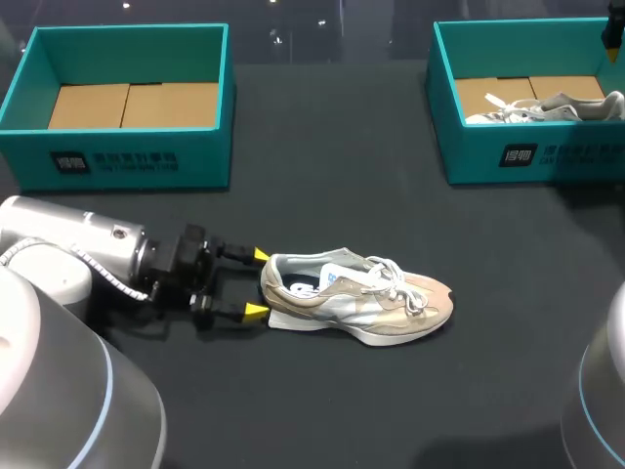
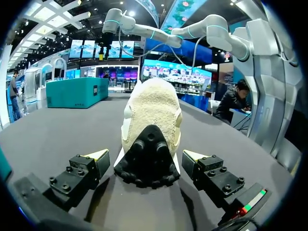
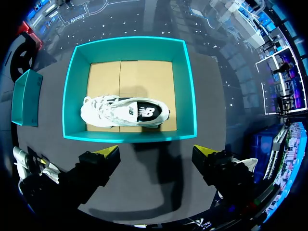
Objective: Take the shoe out of the shoebox, open the shoe tongue, remove and reinsert the insole, then place the shoe into the shoebox
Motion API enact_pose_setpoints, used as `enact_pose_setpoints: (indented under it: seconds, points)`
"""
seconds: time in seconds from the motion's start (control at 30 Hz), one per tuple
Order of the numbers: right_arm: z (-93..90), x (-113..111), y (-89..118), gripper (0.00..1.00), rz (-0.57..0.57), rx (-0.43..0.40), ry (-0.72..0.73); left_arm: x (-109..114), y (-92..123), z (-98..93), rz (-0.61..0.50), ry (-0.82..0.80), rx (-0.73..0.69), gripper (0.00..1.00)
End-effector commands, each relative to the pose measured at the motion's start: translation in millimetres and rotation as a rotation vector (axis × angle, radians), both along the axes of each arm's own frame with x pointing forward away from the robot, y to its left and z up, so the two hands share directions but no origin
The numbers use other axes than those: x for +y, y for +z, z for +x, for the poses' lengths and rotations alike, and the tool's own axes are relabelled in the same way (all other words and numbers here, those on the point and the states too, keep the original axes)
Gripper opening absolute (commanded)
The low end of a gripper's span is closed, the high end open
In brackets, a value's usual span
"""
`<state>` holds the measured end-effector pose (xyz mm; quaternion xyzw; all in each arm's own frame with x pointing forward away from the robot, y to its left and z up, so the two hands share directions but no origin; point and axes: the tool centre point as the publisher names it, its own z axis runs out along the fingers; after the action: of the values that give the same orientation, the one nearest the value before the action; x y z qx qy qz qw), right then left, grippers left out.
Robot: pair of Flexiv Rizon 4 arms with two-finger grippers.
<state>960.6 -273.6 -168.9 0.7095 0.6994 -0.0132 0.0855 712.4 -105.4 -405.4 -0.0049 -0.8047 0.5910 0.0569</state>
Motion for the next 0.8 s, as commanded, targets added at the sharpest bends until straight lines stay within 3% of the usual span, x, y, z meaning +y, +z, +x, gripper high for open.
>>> enact_pose_setpoints:
  seconds: [0.03,0.8]
  points:
    - [-0.1,0.4,0.4,1.00,-0.001,0.001,-0.002,-3.4,-1.2,-3.9,-0.002,0.000,-0.003,1.00]
    - [-0.1,0.4,0.4,1.00,-0.001,0.001,-0.002,-31.1,-3.7,-3.4,0.010,0.002,-0.042,1.00]
